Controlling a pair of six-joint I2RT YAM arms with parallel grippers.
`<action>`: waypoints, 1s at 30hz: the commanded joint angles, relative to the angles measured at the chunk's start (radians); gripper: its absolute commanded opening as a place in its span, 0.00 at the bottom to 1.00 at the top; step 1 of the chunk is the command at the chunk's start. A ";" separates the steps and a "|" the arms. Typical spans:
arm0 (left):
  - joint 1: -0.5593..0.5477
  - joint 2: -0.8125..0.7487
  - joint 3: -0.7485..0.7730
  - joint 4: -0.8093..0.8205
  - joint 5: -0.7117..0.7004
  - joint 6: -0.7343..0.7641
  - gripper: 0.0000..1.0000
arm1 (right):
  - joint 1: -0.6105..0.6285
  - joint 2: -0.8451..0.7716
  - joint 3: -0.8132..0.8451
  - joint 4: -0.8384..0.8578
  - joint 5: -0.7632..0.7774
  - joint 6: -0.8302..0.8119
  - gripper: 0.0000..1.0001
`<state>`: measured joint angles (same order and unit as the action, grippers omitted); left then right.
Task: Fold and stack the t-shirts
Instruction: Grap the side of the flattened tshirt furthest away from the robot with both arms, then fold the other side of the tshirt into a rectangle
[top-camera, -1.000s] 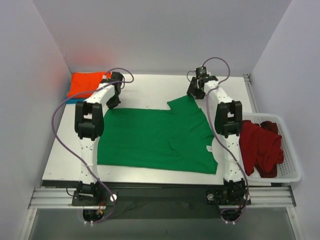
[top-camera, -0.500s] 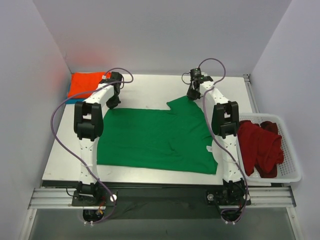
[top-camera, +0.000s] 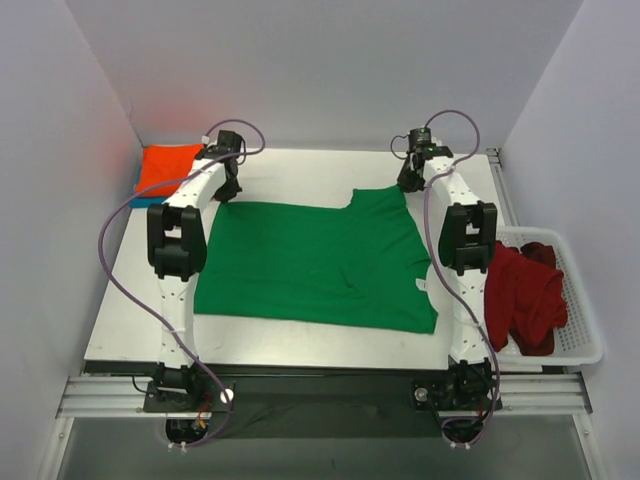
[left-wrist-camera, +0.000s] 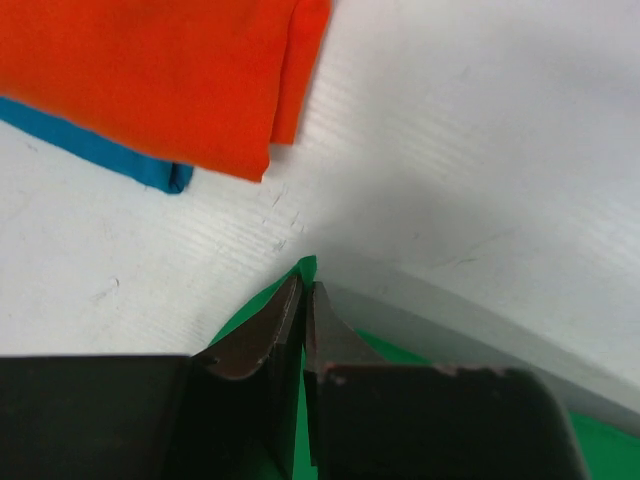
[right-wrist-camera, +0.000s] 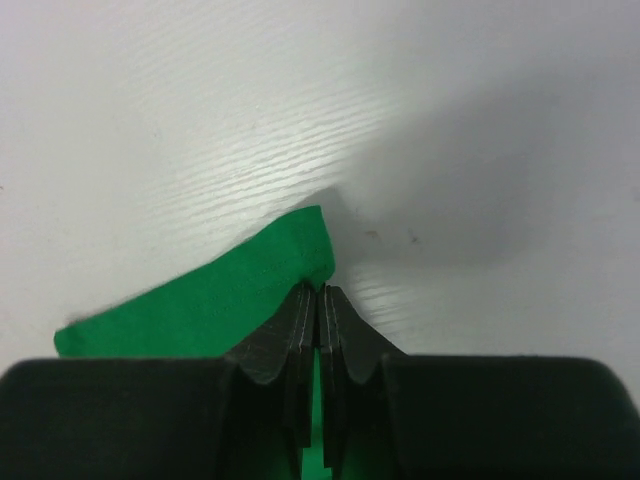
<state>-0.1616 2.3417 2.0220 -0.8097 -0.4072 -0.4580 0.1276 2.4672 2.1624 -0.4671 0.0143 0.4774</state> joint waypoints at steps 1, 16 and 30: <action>0.014 0.014 0.128 0.017 0.007 0.021 0.00 | -0.016 -0.116 0.014 0.010 -0.005 -0.028 0.00; 0.037 -0.091 -0.026 0.112 0.028 0.015 0.00 | -0.003 -0.477 -0.465 0.166 -0.062 0.024 0.00; 0.073 -0.323 -0.404 0.296 0.022 -0.065 0.00 | 0.084 -0.838 -0.983 0.263 0.024 0.115 0.00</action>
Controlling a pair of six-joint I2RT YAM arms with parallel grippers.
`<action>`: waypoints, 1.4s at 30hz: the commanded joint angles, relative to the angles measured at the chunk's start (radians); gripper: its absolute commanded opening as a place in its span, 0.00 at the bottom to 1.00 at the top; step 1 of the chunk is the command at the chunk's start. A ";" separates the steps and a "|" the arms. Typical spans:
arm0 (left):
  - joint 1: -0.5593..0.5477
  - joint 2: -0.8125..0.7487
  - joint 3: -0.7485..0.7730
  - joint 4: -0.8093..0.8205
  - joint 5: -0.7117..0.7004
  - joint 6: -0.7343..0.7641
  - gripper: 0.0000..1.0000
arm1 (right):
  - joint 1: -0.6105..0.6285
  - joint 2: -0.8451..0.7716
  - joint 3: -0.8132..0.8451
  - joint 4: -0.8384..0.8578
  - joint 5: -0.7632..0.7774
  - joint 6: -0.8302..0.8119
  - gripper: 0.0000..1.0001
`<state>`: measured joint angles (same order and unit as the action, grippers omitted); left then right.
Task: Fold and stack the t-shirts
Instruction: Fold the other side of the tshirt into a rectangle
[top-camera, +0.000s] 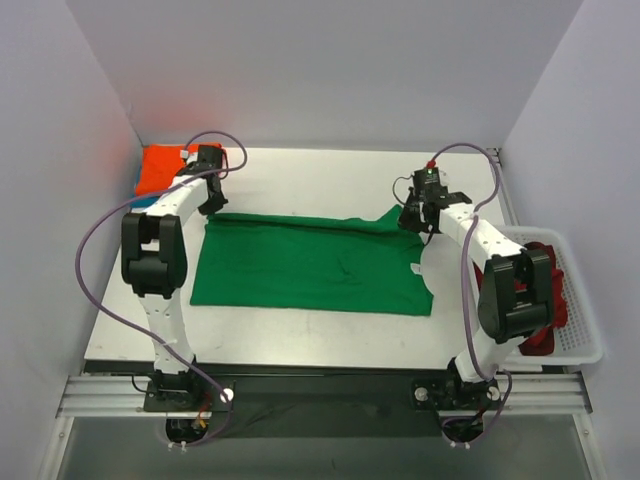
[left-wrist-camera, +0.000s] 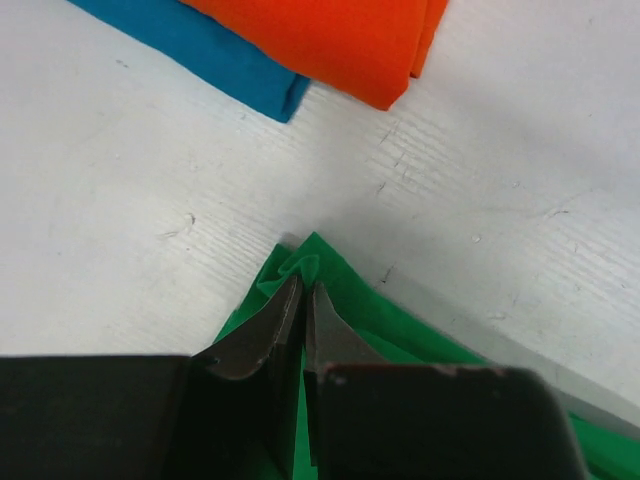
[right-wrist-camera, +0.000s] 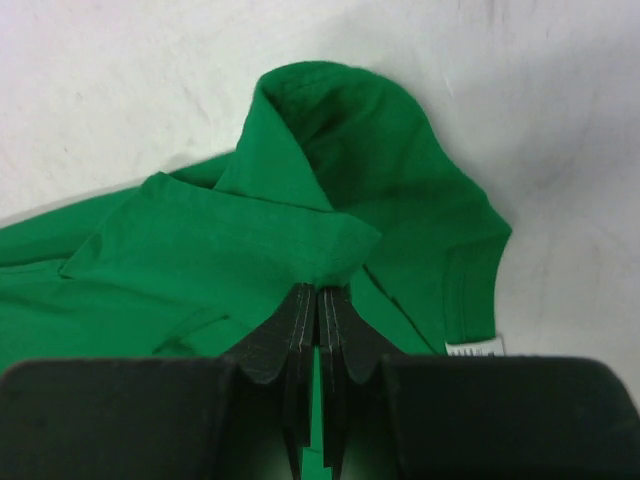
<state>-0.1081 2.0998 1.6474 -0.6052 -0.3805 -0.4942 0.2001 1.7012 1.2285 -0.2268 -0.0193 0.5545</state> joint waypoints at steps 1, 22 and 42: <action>0.021 -0.104 -0.047 0.097 -0.003 -0.038 0.00 | 0.012 -0.081 -0.064 0.024 0.059 0.051 0.00; 0.062 -0.230 -0.181 0.275 0.088 -0.081 0.00 | -0.016 -0.164 -0.115 0.032 0.047 0.056 0.00; 0.061 -0.398 -0.448 0.311 0.071 -0.221 0.00 | -0.011 -0.278 -0.233 -0.020 0.012 0.096 0.00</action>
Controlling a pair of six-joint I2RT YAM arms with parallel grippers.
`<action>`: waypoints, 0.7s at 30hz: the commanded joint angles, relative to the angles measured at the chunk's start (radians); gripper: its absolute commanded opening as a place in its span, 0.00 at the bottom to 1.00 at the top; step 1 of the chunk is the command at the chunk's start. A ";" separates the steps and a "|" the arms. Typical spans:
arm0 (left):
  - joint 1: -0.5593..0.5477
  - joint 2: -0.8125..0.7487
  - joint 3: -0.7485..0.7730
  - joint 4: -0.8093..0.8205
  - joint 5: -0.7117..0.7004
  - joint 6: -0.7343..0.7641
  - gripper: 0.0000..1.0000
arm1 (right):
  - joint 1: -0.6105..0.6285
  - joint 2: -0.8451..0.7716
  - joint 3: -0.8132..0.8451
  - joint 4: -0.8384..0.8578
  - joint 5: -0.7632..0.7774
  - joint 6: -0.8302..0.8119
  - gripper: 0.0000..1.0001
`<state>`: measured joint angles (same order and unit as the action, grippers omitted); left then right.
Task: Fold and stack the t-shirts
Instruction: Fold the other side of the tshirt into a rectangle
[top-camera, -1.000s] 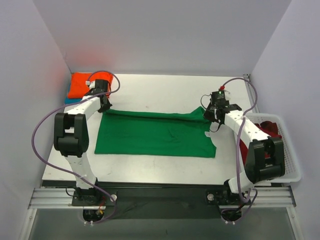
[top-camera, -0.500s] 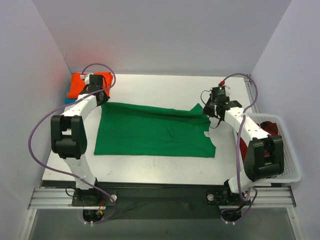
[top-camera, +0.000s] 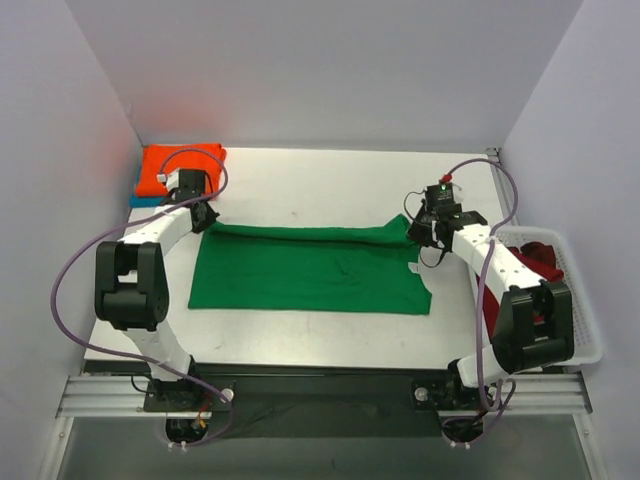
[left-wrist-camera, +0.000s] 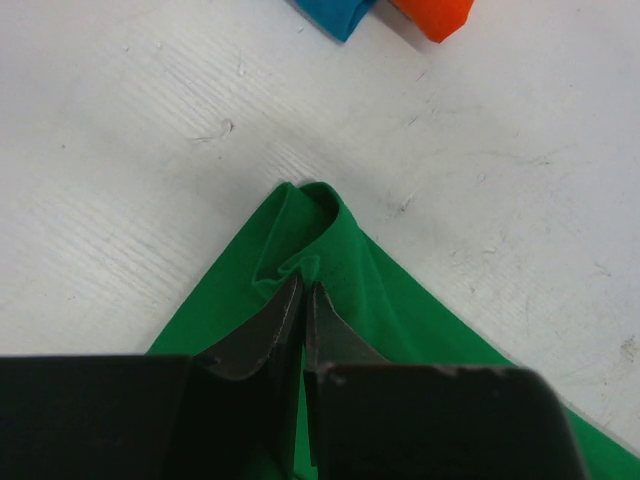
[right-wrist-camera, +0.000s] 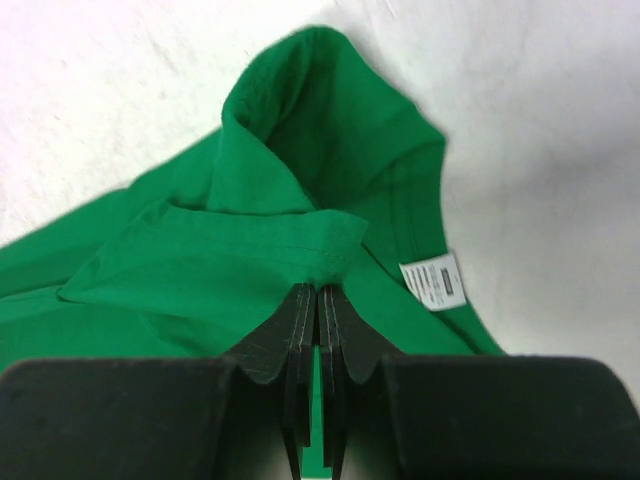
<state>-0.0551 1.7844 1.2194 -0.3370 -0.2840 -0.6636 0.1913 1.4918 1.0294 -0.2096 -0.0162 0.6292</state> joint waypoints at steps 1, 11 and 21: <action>0.006 -0.094 -0.046 0.052 -0.027 -0.054 0.00 | -0.003 -0.077 -0.054 -0.036 0.009 0.023 0.00; 0.001 -0.180 -0.187 0.105 -0.060 -0.091 0.00 | 0.004 -0.140 -0.130 -0.024 -0.001 0.032 0.00; 0.001 -0.227 -0.274 0.139 -0.060 -0.113 0.00 | 0.014 -0.142 -0.186 -0.004 0.002 0.038 0.00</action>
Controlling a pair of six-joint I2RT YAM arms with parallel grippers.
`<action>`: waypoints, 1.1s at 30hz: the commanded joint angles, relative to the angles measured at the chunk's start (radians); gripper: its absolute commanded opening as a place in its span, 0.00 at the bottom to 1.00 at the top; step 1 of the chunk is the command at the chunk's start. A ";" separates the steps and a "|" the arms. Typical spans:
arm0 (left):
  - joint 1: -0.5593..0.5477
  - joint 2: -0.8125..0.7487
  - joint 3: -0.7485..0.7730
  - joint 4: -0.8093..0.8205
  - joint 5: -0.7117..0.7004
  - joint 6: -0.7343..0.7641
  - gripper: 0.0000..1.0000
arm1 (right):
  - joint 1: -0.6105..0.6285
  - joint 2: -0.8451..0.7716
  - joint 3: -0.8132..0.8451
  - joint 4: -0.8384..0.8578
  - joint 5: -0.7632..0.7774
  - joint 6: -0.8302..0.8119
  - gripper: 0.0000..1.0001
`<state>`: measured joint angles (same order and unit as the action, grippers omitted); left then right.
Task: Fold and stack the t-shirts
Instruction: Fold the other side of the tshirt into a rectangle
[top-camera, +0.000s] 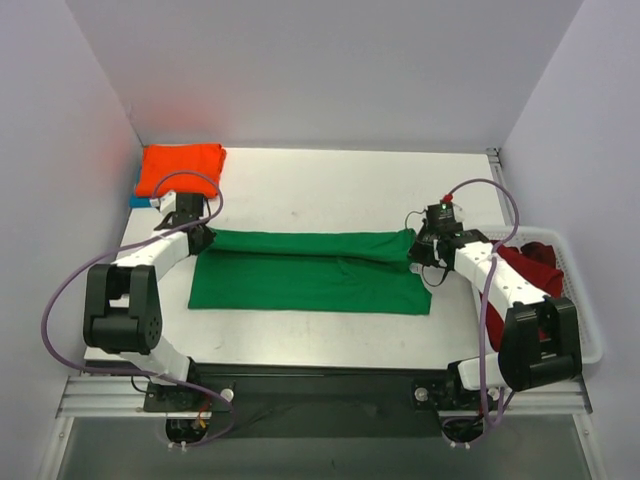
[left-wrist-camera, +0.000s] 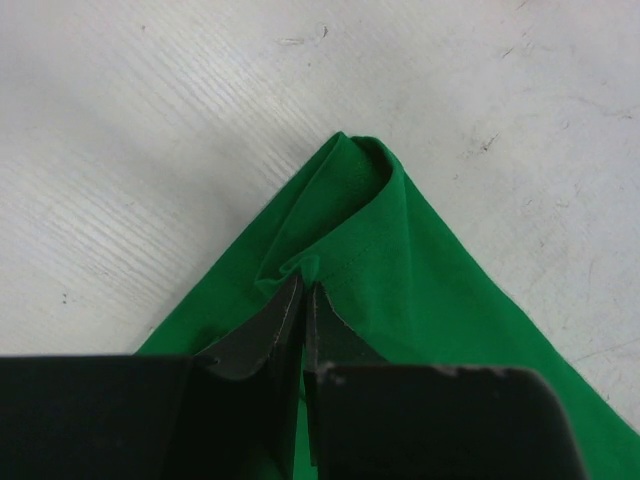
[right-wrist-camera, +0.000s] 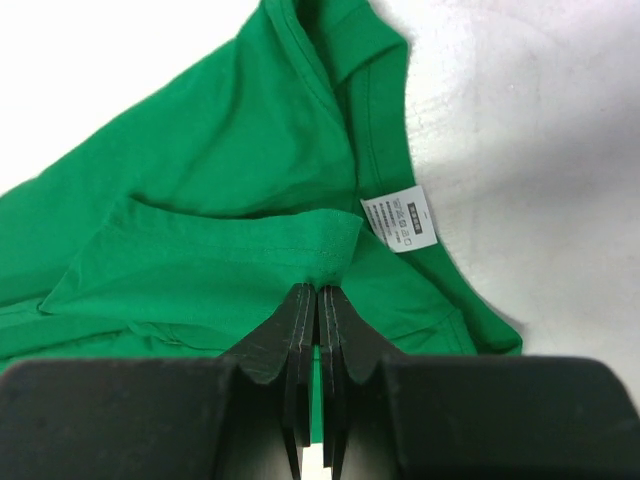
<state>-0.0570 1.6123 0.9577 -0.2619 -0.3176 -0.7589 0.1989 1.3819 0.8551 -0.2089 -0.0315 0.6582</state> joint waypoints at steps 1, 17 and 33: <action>0.002 -0.055 -0.017 0.066 -0.026 -0.019 0.00 | 0.008 -0.032 -0.014 -0.004 0.021 0.006 0.00; 0.003 -0.282 -0.238 0.173 -0.083 -0.082 0.36 | 0.011 -0.118 -0.128 0.040 -0.068 -0.003 0.47; -0.181 -0.100 -0.076 0.182 -0.029 -0.042 0.39 | 0.129 0.334 0.334 0.008 -0.103 -0.178 0.47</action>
<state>-0.2092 1.4700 0.8352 -0.1314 -0.3798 -0.8146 0.3210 1.6562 1.1286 -0.1650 -0.1059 0.5411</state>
